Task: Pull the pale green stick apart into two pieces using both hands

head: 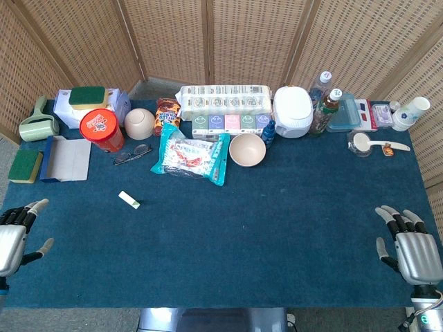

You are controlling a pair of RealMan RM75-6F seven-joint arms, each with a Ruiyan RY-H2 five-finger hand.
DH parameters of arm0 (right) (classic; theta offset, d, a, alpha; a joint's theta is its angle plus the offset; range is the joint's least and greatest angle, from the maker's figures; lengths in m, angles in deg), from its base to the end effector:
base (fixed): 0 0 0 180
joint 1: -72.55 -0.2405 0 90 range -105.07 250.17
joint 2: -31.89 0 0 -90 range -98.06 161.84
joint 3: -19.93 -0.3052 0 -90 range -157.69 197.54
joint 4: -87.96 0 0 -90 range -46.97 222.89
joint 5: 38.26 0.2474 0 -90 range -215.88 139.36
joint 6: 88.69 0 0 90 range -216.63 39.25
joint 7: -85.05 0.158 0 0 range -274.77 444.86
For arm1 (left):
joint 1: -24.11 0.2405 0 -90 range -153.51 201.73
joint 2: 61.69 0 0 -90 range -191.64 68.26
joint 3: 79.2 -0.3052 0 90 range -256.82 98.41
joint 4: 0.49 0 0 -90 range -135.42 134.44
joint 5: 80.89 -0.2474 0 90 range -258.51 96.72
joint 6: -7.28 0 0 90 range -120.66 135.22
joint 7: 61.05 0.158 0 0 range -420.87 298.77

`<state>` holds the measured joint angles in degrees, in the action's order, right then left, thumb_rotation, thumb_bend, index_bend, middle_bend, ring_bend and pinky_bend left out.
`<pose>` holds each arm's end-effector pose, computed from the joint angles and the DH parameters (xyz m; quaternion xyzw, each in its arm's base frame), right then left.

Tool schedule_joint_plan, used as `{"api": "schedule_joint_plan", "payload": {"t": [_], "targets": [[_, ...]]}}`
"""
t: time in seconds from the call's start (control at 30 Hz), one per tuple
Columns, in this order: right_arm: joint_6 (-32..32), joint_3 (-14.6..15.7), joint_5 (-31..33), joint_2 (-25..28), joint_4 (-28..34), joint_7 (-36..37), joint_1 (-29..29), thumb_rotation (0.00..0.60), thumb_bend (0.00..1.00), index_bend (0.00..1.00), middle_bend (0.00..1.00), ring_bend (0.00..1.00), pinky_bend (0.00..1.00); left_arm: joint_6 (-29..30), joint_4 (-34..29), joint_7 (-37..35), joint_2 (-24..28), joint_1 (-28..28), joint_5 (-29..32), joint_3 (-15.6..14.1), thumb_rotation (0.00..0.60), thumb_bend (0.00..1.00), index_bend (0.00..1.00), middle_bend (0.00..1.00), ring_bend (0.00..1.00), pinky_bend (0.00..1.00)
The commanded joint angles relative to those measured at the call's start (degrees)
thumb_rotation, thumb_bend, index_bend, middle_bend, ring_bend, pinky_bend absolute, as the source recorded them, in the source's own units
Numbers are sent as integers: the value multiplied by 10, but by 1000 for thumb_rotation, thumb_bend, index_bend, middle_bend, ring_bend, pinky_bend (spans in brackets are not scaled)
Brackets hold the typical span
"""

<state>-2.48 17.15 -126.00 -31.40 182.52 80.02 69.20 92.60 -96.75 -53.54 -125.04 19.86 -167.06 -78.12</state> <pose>-0.3615 -0.1913 0.1483 0.6075 -0.3640 0.3742 0.5987 -0.3589 0.1891 0.1398 -0.6149 -0.3744 -0.3560 0.5958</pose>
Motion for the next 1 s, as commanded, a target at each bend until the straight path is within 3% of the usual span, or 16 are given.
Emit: {"api": "schedule_joint_plan", "payload": {"t": [0.03, 0.6, 1.0], "targets": [[-2, 0, 1, -1, -1, 0, 0, 600, 520, 180, 224, 285, 174, -1, 0, 1, 0, 0, 0, 0, 578, 238, 143, 212, 218, 186], [2, 1, 2, -11, -8, 5, 3, 600, 520, 181, 224, 284, 174, -4, -4, -16, 13, -5, -5, 2, 580, 238, 143, 212, 220, 186], [-15, -1, 9, -13, -7, -2, -5, 600, 520, 180, 224, 285, 174, -59, -4, -29, 37, -52, -6, 22, 585, 239, 169, 233, 265, 195]]}}
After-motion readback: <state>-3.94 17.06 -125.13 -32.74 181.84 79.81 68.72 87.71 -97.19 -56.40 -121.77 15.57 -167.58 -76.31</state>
